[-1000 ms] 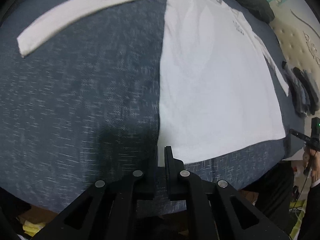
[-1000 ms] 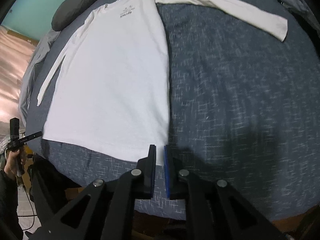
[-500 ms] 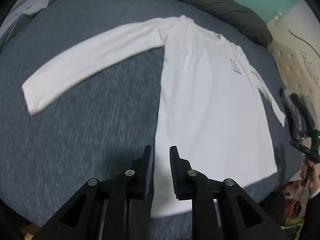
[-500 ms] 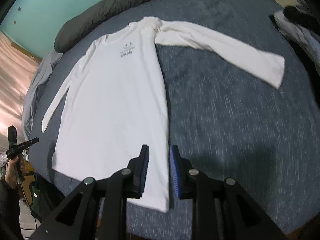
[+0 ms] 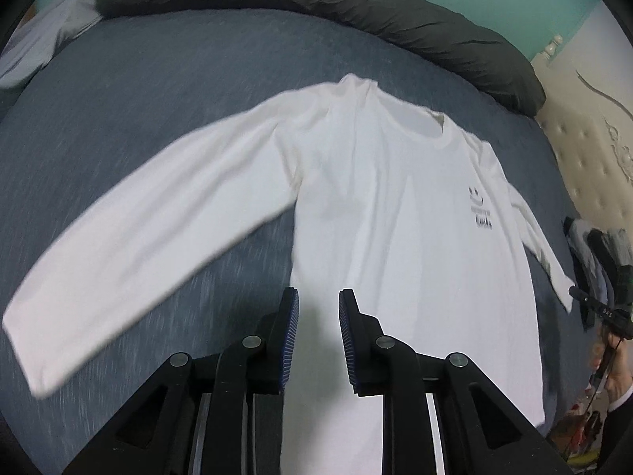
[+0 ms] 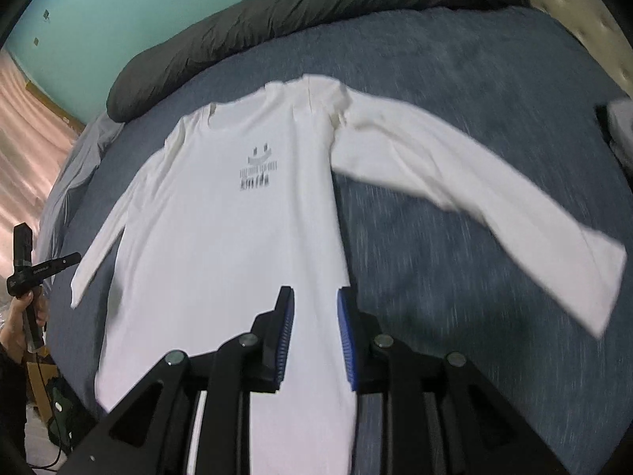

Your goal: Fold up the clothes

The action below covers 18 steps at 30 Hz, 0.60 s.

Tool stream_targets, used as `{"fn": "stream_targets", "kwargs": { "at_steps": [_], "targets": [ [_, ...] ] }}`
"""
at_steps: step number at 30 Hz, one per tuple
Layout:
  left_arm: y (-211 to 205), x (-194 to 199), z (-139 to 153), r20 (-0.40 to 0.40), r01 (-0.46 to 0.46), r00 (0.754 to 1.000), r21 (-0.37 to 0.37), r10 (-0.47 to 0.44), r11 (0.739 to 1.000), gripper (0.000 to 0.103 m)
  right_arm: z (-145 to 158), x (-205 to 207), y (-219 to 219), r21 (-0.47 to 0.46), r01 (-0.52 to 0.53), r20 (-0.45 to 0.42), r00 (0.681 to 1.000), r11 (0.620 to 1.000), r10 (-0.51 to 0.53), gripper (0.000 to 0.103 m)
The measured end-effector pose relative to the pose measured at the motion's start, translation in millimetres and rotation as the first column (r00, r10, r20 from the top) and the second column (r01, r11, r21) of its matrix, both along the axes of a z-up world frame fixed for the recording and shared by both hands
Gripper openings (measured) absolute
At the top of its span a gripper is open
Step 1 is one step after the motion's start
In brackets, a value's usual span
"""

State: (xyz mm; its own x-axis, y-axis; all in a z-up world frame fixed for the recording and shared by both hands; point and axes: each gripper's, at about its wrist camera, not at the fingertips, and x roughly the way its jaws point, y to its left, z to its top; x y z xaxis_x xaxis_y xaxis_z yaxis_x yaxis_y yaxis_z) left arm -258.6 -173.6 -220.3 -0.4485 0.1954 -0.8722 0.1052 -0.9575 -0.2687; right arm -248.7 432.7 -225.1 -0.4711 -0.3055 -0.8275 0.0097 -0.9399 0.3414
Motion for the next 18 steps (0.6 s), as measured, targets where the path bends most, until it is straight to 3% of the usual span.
{"fn": "stream_targets", "kwargs": {
  "at_steps": [4, 18],
  "targets": [
    [9, -57, -3, -0.017, 0.016, 1.000, -0.024, -0.016, 1.000, 0.029, 1, -55, -6, 0.000, -0.008, -0.047, 0.999, 1.000, 0.008, 0.026],
    [50, -221, -29, -0.062, 0.085, 0.994, -0.062, -0.089, 0.994, 0.030, -8, -218, -54, 0.101, -0.110, -0.134, 0.983, 0.989, 0.123, 0.030]
  ]
}}
